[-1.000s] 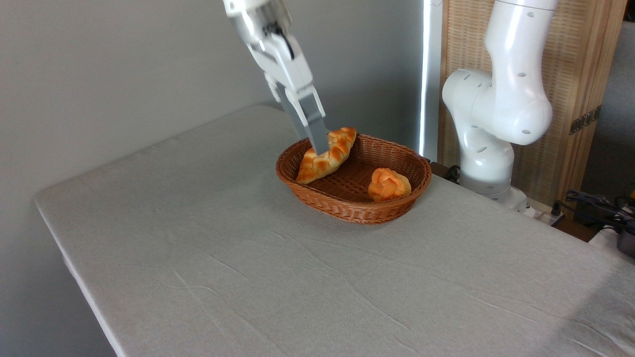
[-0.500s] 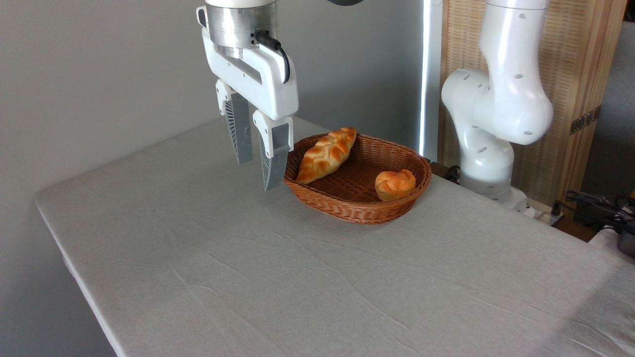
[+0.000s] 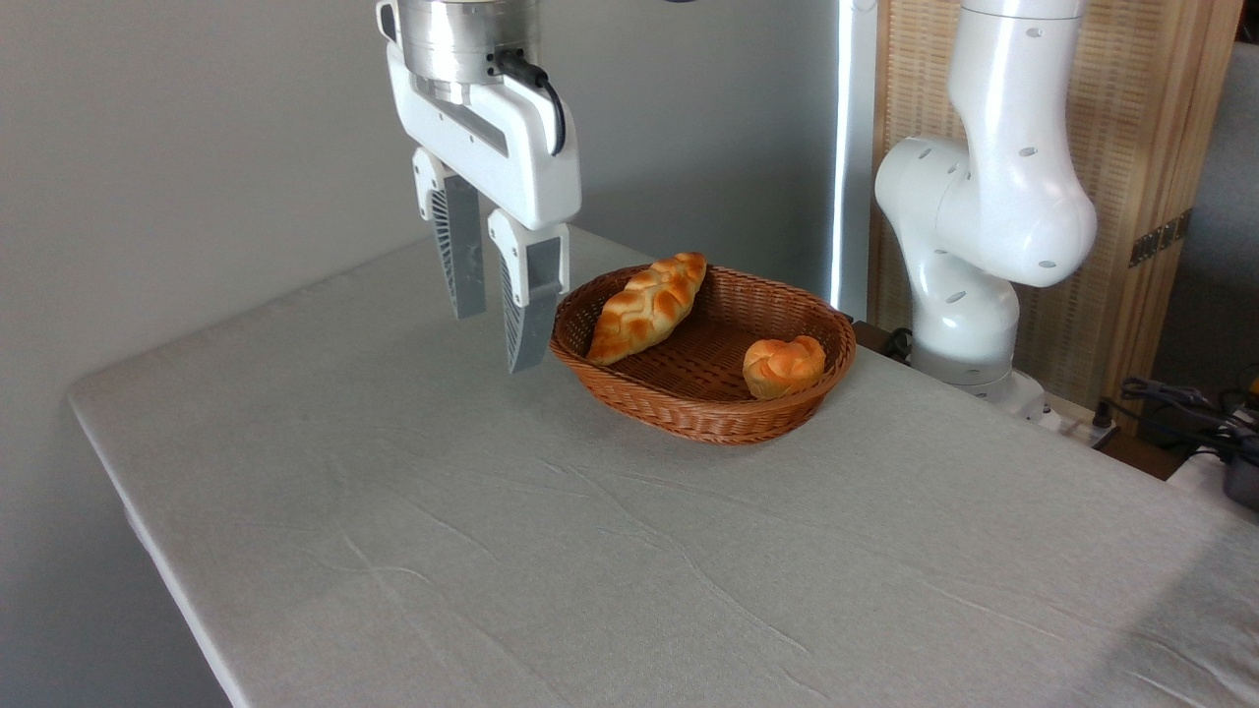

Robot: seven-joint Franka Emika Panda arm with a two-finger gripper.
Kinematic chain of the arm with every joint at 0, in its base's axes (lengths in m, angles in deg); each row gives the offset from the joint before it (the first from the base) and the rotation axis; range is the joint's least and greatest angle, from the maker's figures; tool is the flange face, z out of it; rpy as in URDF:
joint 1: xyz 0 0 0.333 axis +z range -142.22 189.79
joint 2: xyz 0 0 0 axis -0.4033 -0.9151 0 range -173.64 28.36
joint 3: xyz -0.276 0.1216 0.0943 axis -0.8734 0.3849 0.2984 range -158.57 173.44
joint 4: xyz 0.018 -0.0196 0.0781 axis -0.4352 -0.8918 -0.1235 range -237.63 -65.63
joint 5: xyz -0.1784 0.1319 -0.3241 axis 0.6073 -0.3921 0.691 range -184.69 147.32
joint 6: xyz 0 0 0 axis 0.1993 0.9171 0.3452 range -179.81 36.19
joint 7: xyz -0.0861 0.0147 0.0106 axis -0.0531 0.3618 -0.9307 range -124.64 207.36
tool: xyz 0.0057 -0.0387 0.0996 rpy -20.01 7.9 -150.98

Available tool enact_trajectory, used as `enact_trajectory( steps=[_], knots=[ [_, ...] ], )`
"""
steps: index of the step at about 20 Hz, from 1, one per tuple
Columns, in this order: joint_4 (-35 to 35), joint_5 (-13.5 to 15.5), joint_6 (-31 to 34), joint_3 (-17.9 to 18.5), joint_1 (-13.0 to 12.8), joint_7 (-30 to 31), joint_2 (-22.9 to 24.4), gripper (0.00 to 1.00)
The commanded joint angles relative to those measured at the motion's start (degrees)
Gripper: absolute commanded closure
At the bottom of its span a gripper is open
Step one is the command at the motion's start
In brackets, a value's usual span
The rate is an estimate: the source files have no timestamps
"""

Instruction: Put bread into the basket

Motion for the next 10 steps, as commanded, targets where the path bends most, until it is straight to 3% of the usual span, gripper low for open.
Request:
enact_trajectory(
  steps=[1,3,10],
  knots=[
    [8.91,1.76,3.12,-0.18,0.31,5.17,-6.00,0.00],
    [11.47,1.50,5.31,-0.18,0.31,6.50,-7.77,0.00],
    [13.59,1.76,8.75,-2.99,4.44,6.07,-8.92,0.00]
  ],
)
